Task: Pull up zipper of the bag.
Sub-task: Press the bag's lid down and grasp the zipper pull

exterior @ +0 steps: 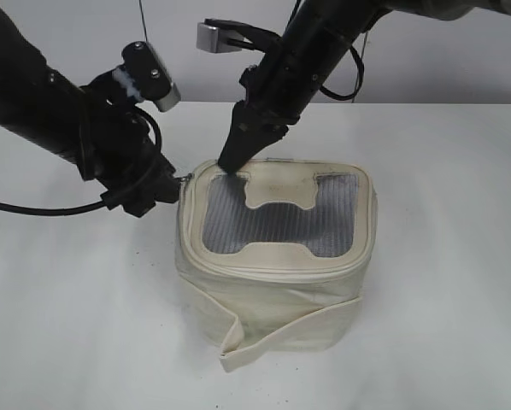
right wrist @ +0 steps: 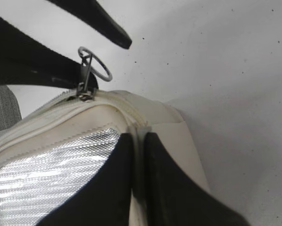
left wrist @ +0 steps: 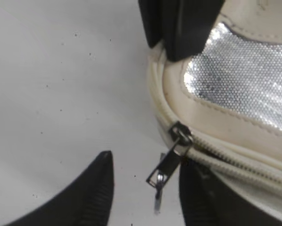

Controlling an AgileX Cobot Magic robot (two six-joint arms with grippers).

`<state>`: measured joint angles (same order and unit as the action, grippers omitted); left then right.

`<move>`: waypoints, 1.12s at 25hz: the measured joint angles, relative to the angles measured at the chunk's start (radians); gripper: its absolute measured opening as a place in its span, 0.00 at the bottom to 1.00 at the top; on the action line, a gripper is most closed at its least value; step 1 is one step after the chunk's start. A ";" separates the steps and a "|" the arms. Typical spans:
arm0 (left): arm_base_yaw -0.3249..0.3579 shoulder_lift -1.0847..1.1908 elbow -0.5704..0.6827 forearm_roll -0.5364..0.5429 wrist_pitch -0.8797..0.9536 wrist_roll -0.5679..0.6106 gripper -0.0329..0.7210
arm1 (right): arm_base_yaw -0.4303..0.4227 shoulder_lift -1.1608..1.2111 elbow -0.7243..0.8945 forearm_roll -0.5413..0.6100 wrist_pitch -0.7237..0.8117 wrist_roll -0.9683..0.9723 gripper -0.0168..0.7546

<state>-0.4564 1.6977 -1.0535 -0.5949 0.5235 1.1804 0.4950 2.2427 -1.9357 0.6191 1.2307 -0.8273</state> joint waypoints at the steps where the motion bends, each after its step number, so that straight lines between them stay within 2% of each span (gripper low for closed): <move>1: 0.000 0.000 0.000 0.001 0.001 0.000 0.35 | 0.000 0.000 0.000 0.000 0.000 0.000 0.08; 3: 0.000 0.000 0.000 0.021 0.017 0.000 0.15 | 0.000 0.000 0.000 0.000 0.000 0.000 0.08; 4: 0.000 0.000 0.000 0.034 0.032 0.000 0.09 | 0.000 0.000 0.000 0.000 0.000 -0.001 0.08; 6: -0.001 0.000 0.000 0.046 0.064 0.000 0.05 | 0.000 0.000 0.000 0.000 0.000 -0.001 0.08; 12: -0.002 -0.028 0.000 0.059 0.120 -0.021 0.04 | 0.000 0.000 0.000 0.002 0.000 0.002 0.08; 28: -0.004 -0.085 -0.008 0.088 0.316 -0.230 0.04 | 0.000 0.000 0.000 -0.001 0.000 0.077 0.08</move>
<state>-0.4600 1.6130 -1.0616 -0.5064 0.8397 0.9504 0.4950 2.2427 -1.9357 0.6183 1.2307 -0.7504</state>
